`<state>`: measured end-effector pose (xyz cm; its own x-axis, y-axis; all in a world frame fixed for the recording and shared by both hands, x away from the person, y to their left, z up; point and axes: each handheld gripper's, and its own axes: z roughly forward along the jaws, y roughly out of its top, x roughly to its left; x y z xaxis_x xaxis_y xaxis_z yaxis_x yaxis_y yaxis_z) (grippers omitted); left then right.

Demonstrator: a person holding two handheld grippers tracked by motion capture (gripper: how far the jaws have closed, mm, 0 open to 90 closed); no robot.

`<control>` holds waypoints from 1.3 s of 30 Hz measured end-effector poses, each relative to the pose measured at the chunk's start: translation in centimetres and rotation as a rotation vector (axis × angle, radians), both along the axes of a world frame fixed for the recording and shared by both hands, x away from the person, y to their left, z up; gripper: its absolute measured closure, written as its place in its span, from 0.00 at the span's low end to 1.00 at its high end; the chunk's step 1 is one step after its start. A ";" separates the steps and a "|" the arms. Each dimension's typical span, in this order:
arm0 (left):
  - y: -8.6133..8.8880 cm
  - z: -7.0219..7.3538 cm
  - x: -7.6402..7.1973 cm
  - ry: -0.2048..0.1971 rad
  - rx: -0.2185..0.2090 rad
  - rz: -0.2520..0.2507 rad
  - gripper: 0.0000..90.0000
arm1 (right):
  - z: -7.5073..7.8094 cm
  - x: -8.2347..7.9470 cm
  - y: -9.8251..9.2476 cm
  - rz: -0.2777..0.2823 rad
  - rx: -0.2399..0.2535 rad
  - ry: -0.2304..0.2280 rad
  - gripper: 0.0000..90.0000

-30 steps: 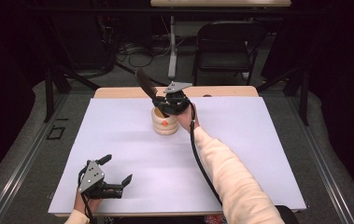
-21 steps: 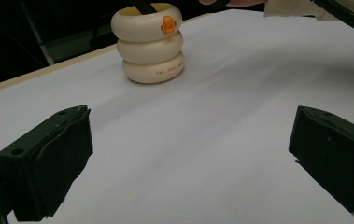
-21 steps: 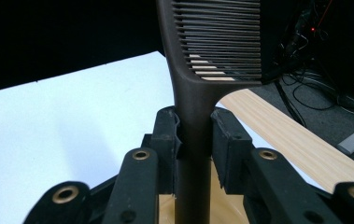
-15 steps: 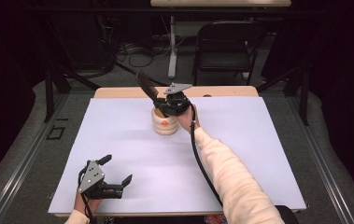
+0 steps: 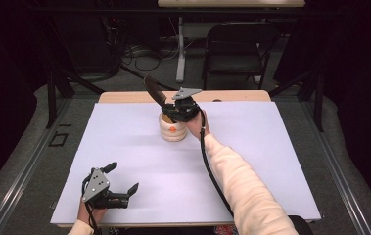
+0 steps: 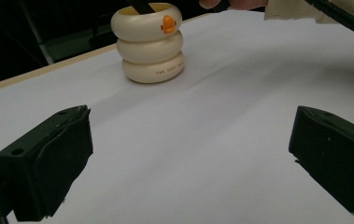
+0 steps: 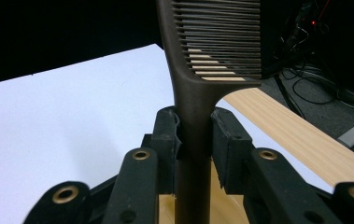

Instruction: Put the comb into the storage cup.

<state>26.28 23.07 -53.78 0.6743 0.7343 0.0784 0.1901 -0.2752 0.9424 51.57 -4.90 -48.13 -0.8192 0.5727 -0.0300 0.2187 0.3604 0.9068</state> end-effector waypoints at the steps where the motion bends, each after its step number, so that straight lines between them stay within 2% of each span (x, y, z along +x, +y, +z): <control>1: 0.0 0.0 0.0 0.000 0.000 0.001 0.00 | 0.0 0.0 0.0 0.000 -0.001 -0.003 0.81; 23: 0.0 0.0 0.0 0.002 -0.003 0.000 0.00 | -0.9 0.1 -0.1 0.001 -0.024 0.009 0.80; 39: -0.1 0.0 0.0 -0.001 0.000 0.001 0.00 | -0.9 -0.1 -0.3 -0.008 -0.042 0.002 0.80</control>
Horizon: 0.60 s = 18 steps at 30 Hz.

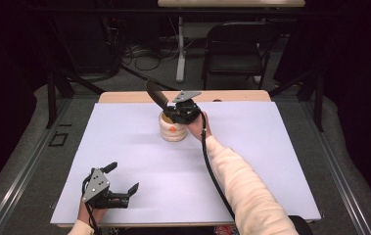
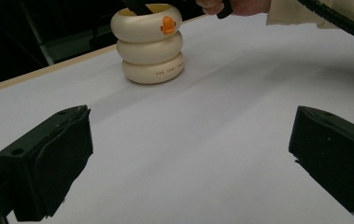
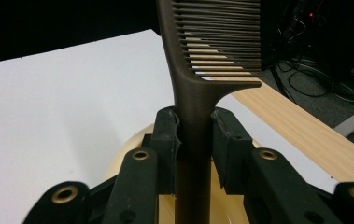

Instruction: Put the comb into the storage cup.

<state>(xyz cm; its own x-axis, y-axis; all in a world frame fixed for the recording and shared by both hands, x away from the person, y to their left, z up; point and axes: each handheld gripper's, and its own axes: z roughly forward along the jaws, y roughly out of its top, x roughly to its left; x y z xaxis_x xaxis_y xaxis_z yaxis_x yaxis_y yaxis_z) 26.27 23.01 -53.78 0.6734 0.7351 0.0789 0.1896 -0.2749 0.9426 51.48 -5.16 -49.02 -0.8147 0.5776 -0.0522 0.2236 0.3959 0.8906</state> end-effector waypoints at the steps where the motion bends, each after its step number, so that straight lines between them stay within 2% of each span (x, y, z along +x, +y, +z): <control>1: 0.0 0.0 0.0 0.000 0.000 0.001 0.00 | 0.0 0.0 0.0 0.001 -0.001 0.000 0.80; 18: 0.1 0.0 0.0 -0.002 -0.003 0.005 0.00 | -0.1 0.1 0.0 -0.001 -0.021 0.013 0.80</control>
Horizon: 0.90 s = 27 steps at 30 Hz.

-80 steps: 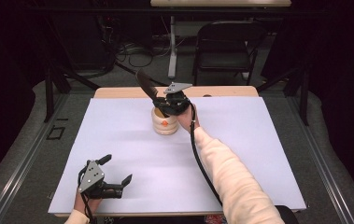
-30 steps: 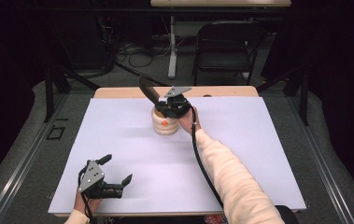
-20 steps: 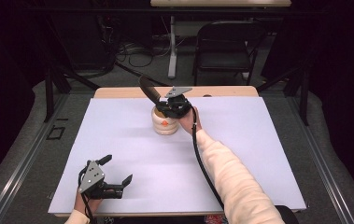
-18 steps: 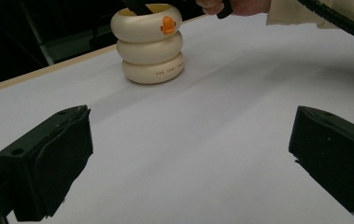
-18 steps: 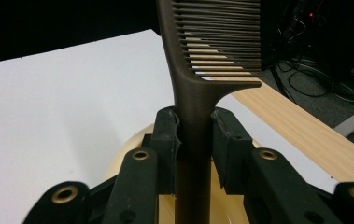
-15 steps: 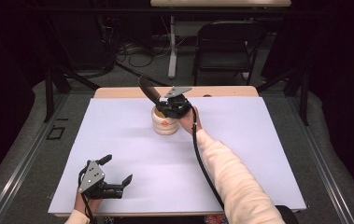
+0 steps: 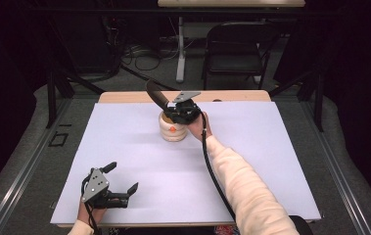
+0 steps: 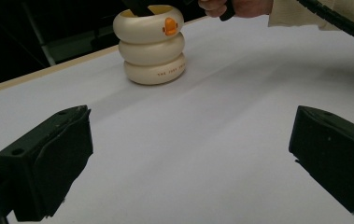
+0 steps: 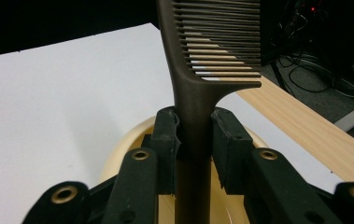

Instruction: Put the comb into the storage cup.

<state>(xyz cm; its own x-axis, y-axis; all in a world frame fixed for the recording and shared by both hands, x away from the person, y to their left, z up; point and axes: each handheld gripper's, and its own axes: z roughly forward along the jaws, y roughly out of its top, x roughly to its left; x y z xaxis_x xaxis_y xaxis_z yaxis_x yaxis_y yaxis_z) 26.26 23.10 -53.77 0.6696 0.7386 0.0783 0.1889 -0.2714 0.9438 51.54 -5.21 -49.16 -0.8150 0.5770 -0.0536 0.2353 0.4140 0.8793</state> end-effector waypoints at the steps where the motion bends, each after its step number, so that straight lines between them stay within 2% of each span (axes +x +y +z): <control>1: 0.0 0.0 0.0 0.000 -0.001 -0.001 0.00 | 0.0 0.0 0.0 0.000 0.002 0.001 0.80; 27: 0.0 0.0 0.0 0.001 -0.003 -0.001 0.00 | -0.5 0.1 0.0 -0.013 -0.015 0.004 0.80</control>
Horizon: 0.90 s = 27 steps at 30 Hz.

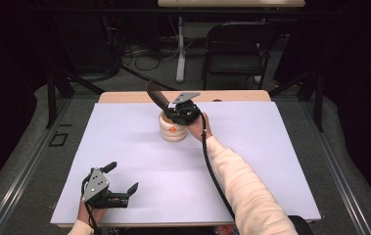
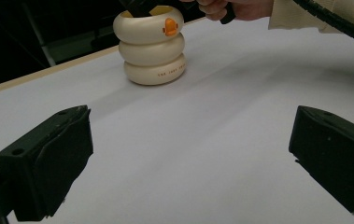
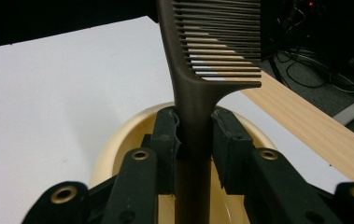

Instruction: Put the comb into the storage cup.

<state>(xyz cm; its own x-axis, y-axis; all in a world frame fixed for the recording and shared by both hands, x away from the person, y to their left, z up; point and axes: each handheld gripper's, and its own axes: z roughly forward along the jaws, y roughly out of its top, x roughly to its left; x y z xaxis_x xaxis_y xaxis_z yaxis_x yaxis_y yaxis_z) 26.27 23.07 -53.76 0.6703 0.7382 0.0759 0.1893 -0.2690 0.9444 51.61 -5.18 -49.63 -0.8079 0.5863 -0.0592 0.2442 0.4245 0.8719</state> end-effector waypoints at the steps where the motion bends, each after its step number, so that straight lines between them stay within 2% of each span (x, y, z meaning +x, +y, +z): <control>1: 0.0 0.0 0.0 -0.003 -0.001 0.000 0.00 | 0.0 0.0 0.0 0.001 0.000 0.001 0.80; 8: 0.0 0.0 0.0 -0.004 0.000 0.000 0.00 | 0.1 -0.2 0.0 0.004 -0.001 0.005 0.75; 11: 0.0 0.0 -0.1 -0.003 0.000 0.000 0.00 | 0.4 -0.3 -0.1 0.001 -0.016 0.013 0.66; 21: 0.1 0.1 -0.1 -0.006 0.001 0.003 0.00 | 1.3 -0.6 -1.5 -0.011 -0.006 0.046 0.45; 27: 0.0 0.1 -0.1 -0.005 0.005 0.001 0.00 | 2.4 -1.1 -2.3 -0.024 -0.011 0.061 0.30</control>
